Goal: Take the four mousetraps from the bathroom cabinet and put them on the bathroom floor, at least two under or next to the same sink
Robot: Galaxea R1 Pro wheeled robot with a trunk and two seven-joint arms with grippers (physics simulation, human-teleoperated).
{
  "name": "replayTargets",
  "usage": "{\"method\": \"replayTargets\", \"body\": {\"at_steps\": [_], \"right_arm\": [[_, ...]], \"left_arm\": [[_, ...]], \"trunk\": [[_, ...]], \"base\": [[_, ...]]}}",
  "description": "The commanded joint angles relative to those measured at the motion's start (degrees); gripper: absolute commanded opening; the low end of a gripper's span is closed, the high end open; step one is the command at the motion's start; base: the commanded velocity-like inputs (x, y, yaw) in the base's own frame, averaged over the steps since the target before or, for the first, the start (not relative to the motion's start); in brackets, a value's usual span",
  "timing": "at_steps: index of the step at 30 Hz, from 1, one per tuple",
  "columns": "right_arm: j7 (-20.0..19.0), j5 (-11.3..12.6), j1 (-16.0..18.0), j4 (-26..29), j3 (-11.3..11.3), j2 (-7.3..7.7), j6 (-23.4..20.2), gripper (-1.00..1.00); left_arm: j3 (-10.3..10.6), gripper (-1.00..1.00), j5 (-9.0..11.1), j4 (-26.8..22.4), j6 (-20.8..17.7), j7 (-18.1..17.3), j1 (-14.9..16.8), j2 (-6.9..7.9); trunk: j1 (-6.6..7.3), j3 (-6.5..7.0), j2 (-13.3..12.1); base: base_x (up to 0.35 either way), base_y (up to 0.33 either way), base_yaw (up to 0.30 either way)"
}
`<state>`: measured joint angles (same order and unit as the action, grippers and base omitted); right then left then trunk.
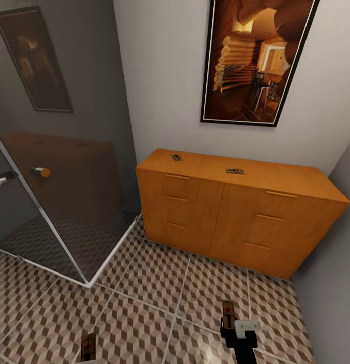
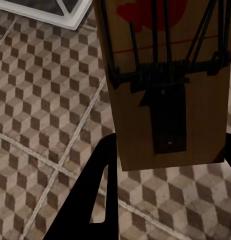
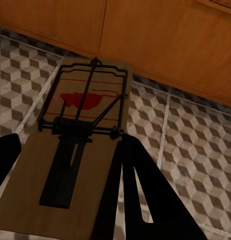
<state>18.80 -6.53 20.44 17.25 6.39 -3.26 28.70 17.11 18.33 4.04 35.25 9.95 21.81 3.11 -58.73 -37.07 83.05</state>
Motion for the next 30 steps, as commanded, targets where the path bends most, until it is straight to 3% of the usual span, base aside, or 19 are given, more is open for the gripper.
{"method": "replayTargets", "body": {"at_steps": [1,30], "right_arm": [[0.27,-0.42,0.04,-0.07,0.12,0.00,0.04,-1.00],[0.27,-0.50,0.04,-0.05,0.04,0.17,0.04,-1.00]], "left_arm": [[0.47,-1.00,-0.05,0.18,0.21,0.50,0.07,-0.03],[0.47,-1.00,-0.05,0.18,0.17,0.50,0.07,-0.04]], "trunk": [[0.00,0.05,0.03],[0.00,2.68,0.03]], "base": [[0.000,0.000,0.000],[0.000,0.000,0.000]]}}
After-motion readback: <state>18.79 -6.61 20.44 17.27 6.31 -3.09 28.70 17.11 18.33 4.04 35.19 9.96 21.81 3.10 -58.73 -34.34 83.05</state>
